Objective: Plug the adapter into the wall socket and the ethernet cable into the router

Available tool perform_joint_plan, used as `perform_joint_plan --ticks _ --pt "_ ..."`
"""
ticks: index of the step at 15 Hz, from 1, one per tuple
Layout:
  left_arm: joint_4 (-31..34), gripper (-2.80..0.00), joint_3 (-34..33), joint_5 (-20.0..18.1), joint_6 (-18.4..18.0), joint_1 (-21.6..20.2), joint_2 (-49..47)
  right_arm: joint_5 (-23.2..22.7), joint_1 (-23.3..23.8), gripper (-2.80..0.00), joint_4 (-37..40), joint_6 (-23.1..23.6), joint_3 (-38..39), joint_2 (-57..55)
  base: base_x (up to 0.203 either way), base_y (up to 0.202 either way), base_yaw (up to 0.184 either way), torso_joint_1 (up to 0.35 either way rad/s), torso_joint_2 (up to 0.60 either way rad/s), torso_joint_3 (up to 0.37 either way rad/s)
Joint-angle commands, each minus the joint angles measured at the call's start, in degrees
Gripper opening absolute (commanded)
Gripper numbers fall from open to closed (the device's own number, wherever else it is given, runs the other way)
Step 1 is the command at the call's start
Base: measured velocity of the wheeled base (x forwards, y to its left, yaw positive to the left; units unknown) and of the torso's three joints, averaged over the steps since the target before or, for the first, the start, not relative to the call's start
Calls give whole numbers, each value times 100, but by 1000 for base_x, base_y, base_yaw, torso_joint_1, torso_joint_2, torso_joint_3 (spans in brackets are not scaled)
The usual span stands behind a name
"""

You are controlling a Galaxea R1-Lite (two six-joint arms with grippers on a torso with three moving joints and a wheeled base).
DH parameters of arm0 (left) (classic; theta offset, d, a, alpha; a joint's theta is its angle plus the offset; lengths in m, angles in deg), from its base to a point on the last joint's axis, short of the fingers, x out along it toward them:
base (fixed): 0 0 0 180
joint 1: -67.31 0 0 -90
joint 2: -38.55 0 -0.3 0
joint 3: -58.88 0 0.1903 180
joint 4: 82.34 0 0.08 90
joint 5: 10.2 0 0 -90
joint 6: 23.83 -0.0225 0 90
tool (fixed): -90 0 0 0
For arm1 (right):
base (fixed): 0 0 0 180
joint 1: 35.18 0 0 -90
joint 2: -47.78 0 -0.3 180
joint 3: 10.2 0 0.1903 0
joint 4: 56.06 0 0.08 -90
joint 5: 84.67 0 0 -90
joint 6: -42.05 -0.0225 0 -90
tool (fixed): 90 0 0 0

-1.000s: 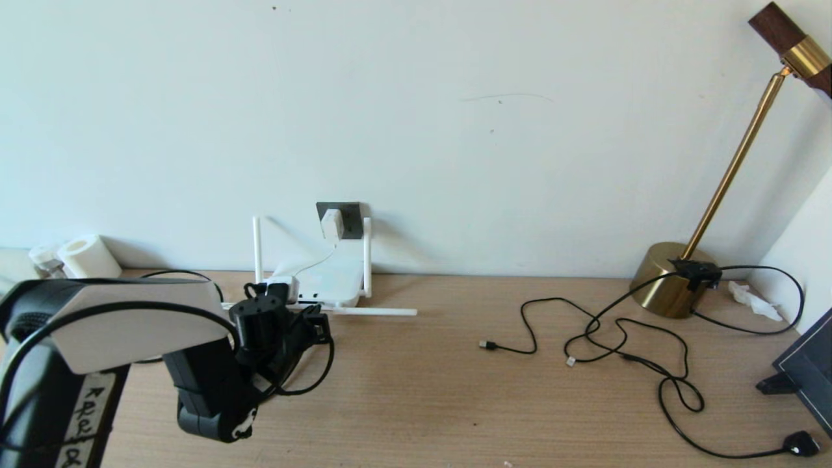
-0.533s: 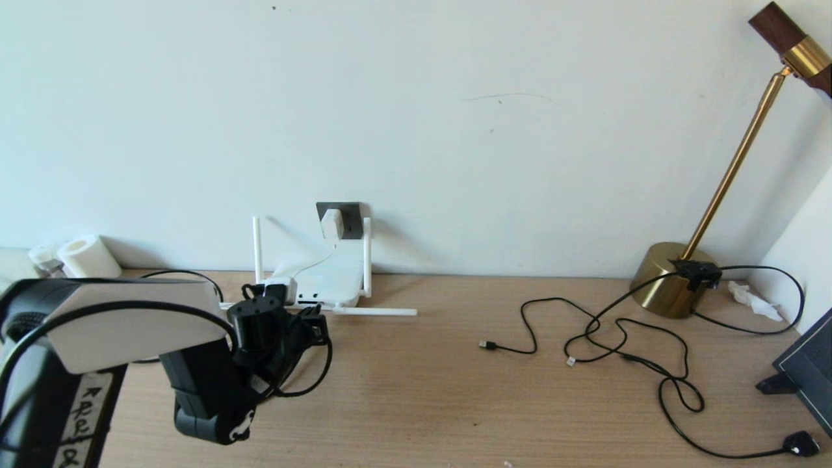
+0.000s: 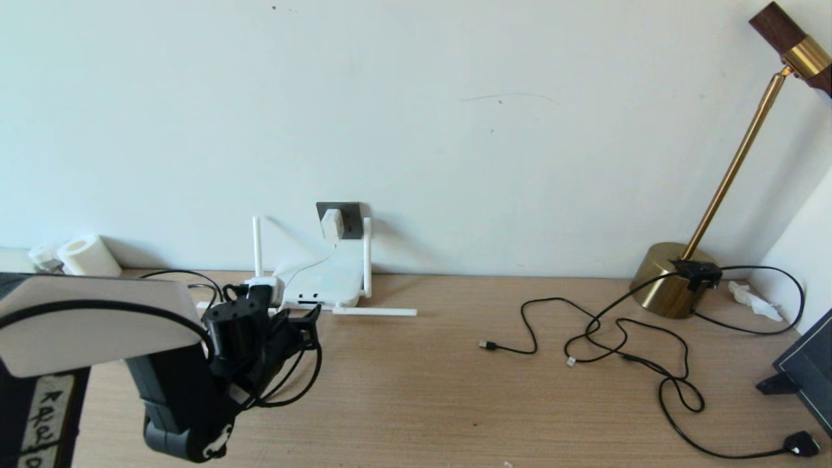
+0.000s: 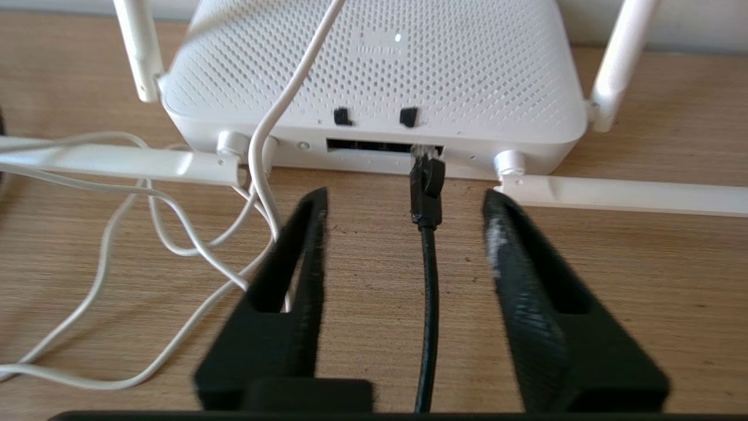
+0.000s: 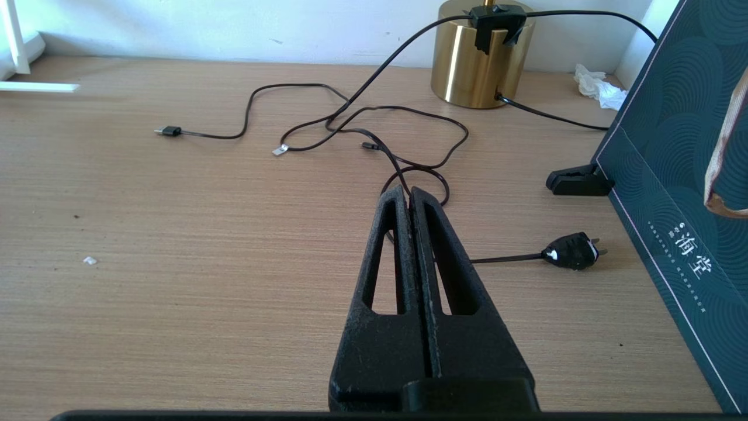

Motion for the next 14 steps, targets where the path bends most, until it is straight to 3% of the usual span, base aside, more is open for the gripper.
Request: perform_joint_plan --ticks 1,5,8,10,14 --pt "-56 0 -221 7 -64 6 434 2 -1 -280 -2 0 0 0 0 0 0 0 0 0" --pt "-56 0 -568 1 -125 8 1236 2 -1 -280 -2 0 0 0 0 0 0 0 0 0" --pt "319 0 -644 -13 -217 7 2692 2 -1 -280 -2 0 0 -6 0 0 0 0 0 0" --pt "1180 0 -578 -92 -240 7 3989 2 -1 -280 -2 0 0 0 0 0 0 0 0 0" --pt "3659 0 -398 -188 -251 8 6848 2 -1 -280 -2 0 0 -9 0 0 0 0 0 0"
